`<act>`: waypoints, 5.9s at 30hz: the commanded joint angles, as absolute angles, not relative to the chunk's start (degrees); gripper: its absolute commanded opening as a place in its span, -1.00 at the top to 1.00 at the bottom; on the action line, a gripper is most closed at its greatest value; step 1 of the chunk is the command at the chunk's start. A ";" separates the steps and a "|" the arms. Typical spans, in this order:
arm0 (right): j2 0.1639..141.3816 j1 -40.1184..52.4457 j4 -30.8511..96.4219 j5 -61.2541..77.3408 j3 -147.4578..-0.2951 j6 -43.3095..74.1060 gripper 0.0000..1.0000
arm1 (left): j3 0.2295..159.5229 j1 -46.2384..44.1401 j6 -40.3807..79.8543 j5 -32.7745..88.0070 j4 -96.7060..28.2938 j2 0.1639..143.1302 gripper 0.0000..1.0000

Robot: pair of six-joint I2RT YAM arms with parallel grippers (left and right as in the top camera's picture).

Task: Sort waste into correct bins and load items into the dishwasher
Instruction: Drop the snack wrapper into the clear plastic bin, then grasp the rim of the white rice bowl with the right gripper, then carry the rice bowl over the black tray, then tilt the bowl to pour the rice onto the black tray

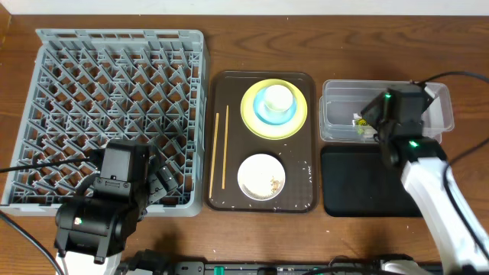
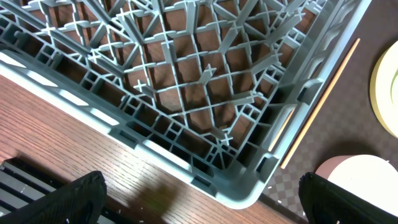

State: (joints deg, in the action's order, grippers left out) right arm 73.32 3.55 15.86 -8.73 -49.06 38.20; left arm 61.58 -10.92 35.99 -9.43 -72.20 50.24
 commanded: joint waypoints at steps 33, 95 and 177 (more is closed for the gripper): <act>88.07 46.04 34.57 -18.68 -49.43 30.17 0.98 | 61.93 -10.68 35.66 -10.35 -72.47 50.15 -1.00; 92.12 48.07 33.54 -3.57 -49.89 21.87 0.98 | 61.93 -10.68 35.66 -10.35 -72.47 50.15 -1.00; 62.52 -42.26 34.41 86.78 -25.08 -1.58 0.98 | 61.93 -10.68 35.66 -10.35 -72.47 50.15 -1.00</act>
